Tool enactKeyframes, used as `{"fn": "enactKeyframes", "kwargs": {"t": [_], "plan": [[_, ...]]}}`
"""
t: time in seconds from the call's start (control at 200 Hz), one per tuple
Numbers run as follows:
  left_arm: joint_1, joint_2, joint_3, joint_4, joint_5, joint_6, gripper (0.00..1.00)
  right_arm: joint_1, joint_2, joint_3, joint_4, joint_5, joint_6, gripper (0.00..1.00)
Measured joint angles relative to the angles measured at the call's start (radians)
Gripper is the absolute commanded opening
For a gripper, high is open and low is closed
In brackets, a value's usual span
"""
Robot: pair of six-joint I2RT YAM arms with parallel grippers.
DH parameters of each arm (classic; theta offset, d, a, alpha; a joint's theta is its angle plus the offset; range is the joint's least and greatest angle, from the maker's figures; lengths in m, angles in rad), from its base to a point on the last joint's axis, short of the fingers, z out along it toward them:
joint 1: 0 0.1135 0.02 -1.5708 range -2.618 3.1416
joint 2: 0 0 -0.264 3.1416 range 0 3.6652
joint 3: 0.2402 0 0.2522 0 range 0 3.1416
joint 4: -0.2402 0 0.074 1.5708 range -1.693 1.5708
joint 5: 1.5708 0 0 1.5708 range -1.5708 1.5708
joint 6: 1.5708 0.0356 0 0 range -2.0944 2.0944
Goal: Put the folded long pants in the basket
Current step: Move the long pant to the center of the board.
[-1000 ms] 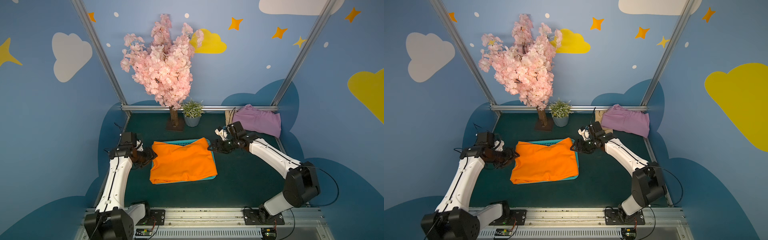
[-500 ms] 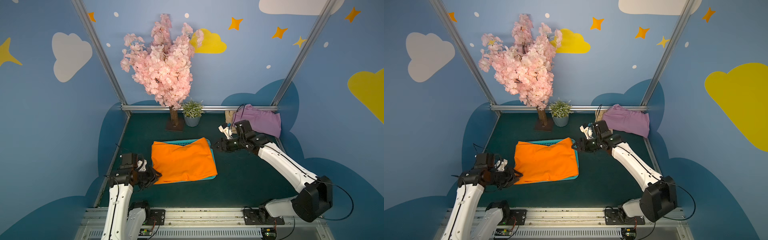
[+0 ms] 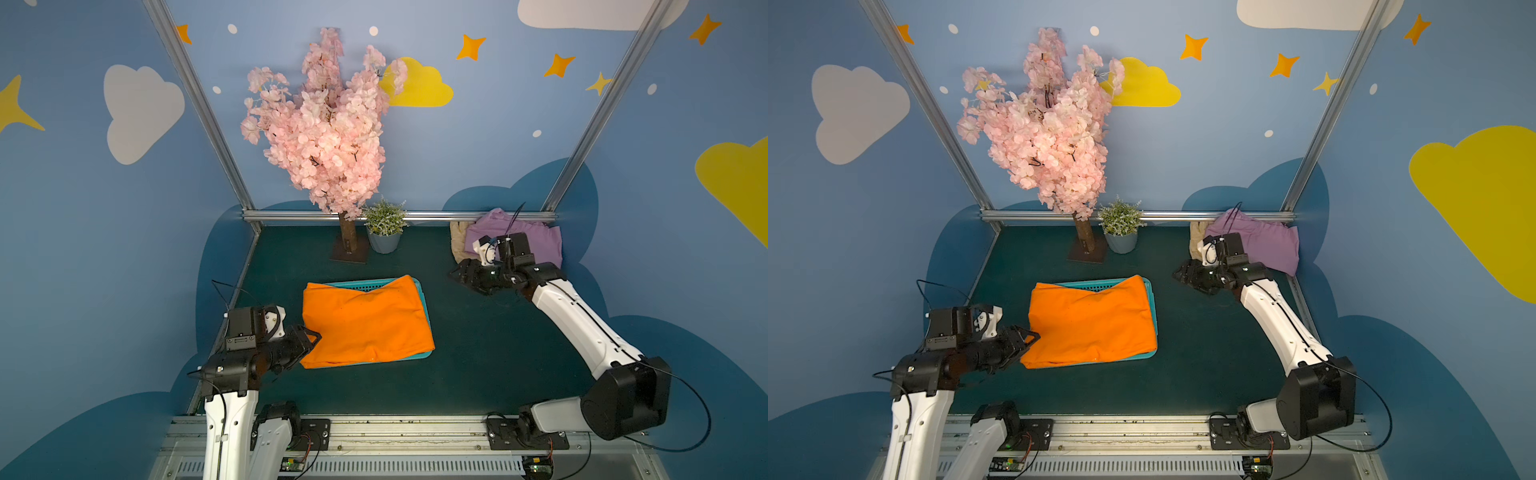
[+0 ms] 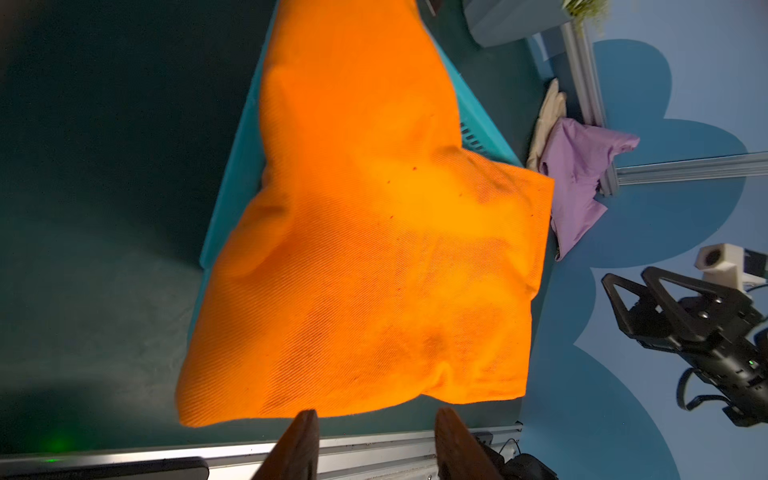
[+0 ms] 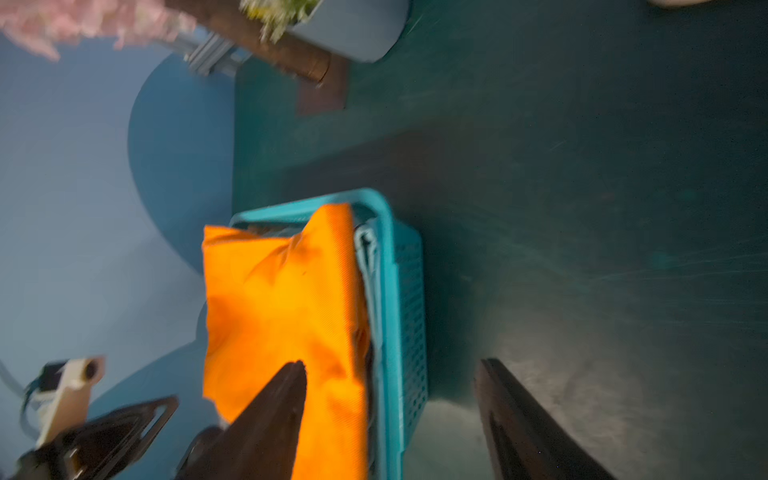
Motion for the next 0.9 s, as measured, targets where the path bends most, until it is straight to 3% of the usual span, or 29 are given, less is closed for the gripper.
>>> {"fn": "enactKeyframes", "kwargs": {"t": [0.155,0.29,0.561,0.896], "plan": [[0.000,-0.021,0.003,0.035,-0.006,0.048,0.51,-0.145,0.079,0.003,0.067,0.047,0.066,0.72],[0.000,-0.028,0.003,0.055,0.002,0.075,0.52,-0.197,0.313,0.139,0.060,0.077,0.073,0.71],[0.007,-0.036,-0.015,0.074,0.013,0.078,0.52,-0.173,0.828,0.743,-0.130,0.174,-0.069,0.71],[0.007,-0.047,-0.021,0.087,0.028,0.079,0.53,-0.124,1.067,1.096,-0.283,0.365,-0.249,0.70]]}}
